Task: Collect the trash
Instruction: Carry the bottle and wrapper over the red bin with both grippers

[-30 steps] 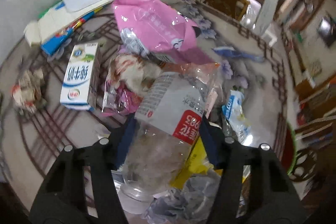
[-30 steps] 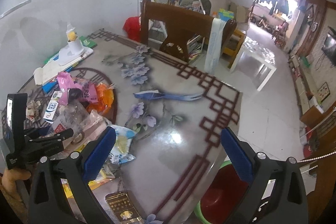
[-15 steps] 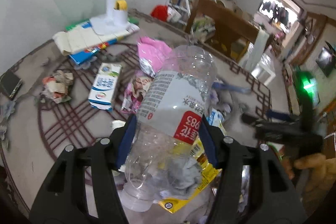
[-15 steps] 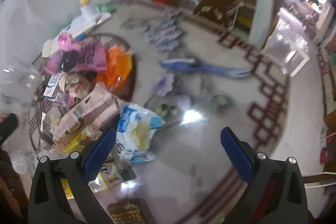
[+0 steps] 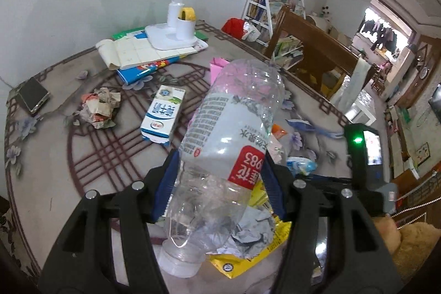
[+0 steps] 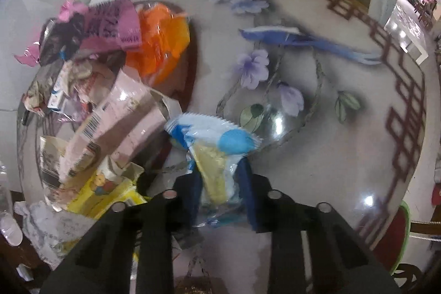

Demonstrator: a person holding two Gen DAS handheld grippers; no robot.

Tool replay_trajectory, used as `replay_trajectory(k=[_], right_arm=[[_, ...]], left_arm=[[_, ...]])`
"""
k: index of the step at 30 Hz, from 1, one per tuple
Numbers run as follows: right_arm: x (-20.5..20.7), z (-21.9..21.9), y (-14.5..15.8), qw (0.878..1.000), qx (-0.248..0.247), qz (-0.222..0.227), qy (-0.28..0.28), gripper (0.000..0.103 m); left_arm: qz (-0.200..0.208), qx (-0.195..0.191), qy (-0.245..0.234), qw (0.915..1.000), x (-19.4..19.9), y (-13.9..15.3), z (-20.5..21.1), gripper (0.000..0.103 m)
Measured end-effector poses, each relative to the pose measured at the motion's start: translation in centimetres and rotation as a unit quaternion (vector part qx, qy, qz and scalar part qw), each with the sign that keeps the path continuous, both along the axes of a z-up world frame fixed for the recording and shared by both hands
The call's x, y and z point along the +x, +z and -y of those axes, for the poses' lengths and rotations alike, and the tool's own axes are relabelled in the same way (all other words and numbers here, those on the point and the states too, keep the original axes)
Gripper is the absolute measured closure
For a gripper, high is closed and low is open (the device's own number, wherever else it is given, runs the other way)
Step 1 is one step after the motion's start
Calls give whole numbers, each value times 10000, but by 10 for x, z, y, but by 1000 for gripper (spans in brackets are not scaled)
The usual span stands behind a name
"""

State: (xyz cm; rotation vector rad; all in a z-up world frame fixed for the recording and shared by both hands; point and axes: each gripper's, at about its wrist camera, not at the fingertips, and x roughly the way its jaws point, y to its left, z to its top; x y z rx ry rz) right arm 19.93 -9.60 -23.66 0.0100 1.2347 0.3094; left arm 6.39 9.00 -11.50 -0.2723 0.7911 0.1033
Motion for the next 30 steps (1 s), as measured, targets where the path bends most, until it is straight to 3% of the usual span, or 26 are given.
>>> replay_trajectory(k=[10,15,19,24,30], right_arm=[[-41,45,77,9957,757,504,-150,79],[-65,74,107,9932,791,838,-172,79],[-80,124,128,9905,755,1036,-492,79],[-103,189,131,9903,584,910,-868,77],[-132,259,99,9919,242,152,-1235,74]], left_arm=[[151,73,-254,9995,-10,25,31,47],[165,79,-478,9987,-21,35,64,47],[138,-8,-783,9968,-26,38,97,47],[232,-59,-1200,9925,-36,48,141,46],[375,-30,-1526,9876,-52,54,186,46]])
